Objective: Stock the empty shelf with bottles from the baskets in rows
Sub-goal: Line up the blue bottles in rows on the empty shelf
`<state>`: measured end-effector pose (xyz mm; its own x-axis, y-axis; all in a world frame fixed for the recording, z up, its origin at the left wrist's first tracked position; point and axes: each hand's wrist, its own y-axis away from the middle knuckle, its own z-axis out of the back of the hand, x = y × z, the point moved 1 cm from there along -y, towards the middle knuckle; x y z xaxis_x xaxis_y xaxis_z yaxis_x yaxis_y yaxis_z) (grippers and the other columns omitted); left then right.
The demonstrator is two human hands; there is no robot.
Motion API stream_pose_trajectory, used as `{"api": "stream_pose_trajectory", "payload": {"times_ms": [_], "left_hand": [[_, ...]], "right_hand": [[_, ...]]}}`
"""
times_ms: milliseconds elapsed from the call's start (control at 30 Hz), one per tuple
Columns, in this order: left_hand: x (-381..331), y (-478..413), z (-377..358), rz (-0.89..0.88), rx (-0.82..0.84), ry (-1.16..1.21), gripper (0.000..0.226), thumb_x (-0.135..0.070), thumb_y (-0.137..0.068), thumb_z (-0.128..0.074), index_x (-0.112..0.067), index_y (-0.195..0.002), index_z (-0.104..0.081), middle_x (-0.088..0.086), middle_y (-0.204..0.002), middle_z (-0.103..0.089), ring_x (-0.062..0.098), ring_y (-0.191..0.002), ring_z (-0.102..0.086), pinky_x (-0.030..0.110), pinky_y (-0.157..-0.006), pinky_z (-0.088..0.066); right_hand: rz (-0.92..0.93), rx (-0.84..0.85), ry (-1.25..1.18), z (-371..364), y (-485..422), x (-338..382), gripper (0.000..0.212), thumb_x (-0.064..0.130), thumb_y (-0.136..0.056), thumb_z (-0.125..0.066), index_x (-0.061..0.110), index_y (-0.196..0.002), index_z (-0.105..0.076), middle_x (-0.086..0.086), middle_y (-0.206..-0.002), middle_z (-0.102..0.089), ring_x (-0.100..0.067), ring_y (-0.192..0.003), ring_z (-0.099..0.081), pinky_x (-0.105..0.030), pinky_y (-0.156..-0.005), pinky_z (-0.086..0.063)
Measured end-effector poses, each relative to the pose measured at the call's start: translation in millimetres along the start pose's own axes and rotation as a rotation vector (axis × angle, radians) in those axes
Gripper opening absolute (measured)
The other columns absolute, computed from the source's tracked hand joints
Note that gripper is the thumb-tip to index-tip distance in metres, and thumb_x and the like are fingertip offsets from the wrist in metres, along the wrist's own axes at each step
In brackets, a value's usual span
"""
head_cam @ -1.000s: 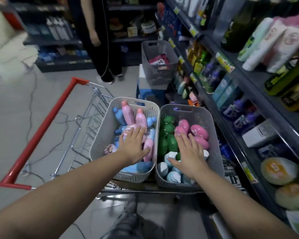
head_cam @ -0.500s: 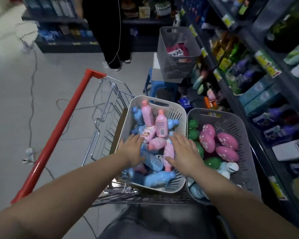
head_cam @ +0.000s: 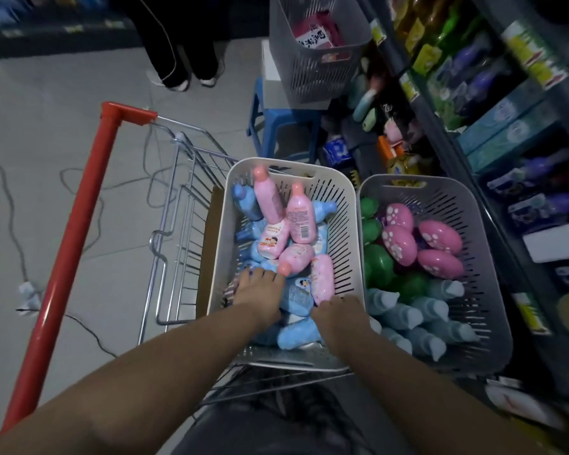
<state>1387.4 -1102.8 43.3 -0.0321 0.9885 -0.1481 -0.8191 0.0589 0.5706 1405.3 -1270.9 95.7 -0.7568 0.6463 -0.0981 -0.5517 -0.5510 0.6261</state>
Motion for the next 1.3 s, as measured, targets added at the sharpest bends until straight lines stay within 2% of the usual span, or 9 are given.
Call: {"api": "stream_pose_trajectory", "payload": {"times_ms": [67,133,267,433,567,733,1033,1167,1300], "left_hand": [[-2,-3,-3,0.010,-0.045,-0.035,0.092,-0.050,-0.075,-0.074,-0.017,-0.146,-0.025,0.009,-0.133,-0.047,0.031,-0.123,-0.039,0.046,-0.099,-0.034],[2,-3,-11,0.013,-0.060,-0.020,0.096,-0.053,-0.073,-0.075,-0.020,-0.147,-0.023,0.010,-0.129,-0.048,0.031,-0.120,-0.040,0.044,-0.096,-0.035],[8,-7,-20,-0.032,-0.012,0.086,0.082,-0.063,-0.071,-0.073,-0.028,-0.136,-0.039,0.006,-0.123,-0.054,0.030,-0.118,-0.046,0.042,-0.099,-0.037],[13,-10,-4,-0.060,0.091,0.272,0.064,-0.060,-0.067,-0.076,-0.027,-0.118,-0.055,0.001,-0.111,-0.062,0.026,-0.103,-0.060,0.036,-0.087,-0.050],[27,-13,13,-0.036,0.026,0.500,0.050,-0.061,-0.060,-0.076,-0.029,-0.096,-0.063,-0.005,-0.094,-0.062,0.019,-0.090,-0.061,0.035,-0.080,-0.051],[28,-8,13,-0.036,0.072,0.591,0.039,-0.050,-0.075,-0.078,-0.026,-0.094,-0.053,-0.003,-0.095,-0.057,0.022,-0.091,-0.057,0.030,-0.075,-0.042],[8,-11,3,0.102,0.104,0.688,0.047,-0.048,-0.079,-0.076,-0.020,-0.110,-0.054,-0.005,-0.095,-0.059,0.012,-0.082,-0.056,0.018,-0.065,-0.041],[15,-16,-4,0.096,0.143,0.573,0.038,-0.040,-0.082,-0.074,-0.018,-0.111,-0.065,-0.002,-0.105,-0.068,0.020,-0.099,-0.063,0.031,-0.087,-0.050],[11,-19,-10,0.068,0.269,0.659,0.039,-0.036,-0.077,-0.076,-0.018,-0.110,-0.065,-0.003,-0.104,-0.071,0.017,-0.097,-0.066,0.034,-0.088,-0.054]], "right_hand": [[-0.002,-0.017,-0.015,-2,-2,3,0.022,0.019,-0.088,-0.060,0.015,-0.109,-0.064,-0.006,-0.100,-0.066,-0.030,-0.094,-0.063,-0.041,-0.085,-0.042],[-0.028,-0.002,-0.029,-9,-3,8,0.028,0.025,-0.052,-0.085,0.018,-0.075,-0.070,-0.004,-0.067,-0.062,-0.026,-0.061,-0.062,-0.036,-0.063,-0.048],[-0.051,-0.071,-0.067,-33,-5,7,0.035,0.021,-0.023,-0.087,0.022,-0.043,-0.059,0.001,-0.040,-0.048,-0.020,-0.037,-0.050,-0.027,-0.050,-0.044],[0.061,-0.049,-0.209,-25,5,-1,0.035,0.045,-0.082,-0.063,0.018,-0.104,-0.063,-0.003,-0.105,-0.062,-0.029,-0.096,-0.061,-0.036,-0.080,-0.037],[-0.004,-0.089,-0.539,-14,2,-5,0.035,0.043,-0.088,-0.060,0.013,-0.107,-0.061,0.003,-0.098,-0.046,-0.020,-0.096,-0.056,-0.022,-0.062,-0.023],[-0.067,-0.009,-0.882,-22,-3,-2,0.019,0.035,-0.092,-0.061,0.018,-0.094,-0.054,0.006,-0.088,-0.053,-0.014,-0.084,-0.050,-0.027,-0.068,-0.031],[-0.338,-0.034,-1.269,-42,-17,8,0.037,0.023,-0.075,-0.081,0.015,-0.098,-0.053,0.005,-0.092,-0.058,-0.008,-0.079,-0.051,-0.019,-0.059,-0.036],[-0.385,-0.027,-1.392,-42,-17,8,0.028,0.018,-0.078,-0.080,0.018,-0.096,-0.059,0.004,-0.092,-0.063,-0.011,-0.082,-0.056,-0.021,-0.064,-0.042],[-0.437,-0.022,-1.397,-44,-18,6,0.048,0.018,-0.074,-0.082,0.015,-0.115,-0.057,0.000,-0.108,-0.065,-0.016,-0.095,-0.059,-0.028,-0.076,-0.044]]}}
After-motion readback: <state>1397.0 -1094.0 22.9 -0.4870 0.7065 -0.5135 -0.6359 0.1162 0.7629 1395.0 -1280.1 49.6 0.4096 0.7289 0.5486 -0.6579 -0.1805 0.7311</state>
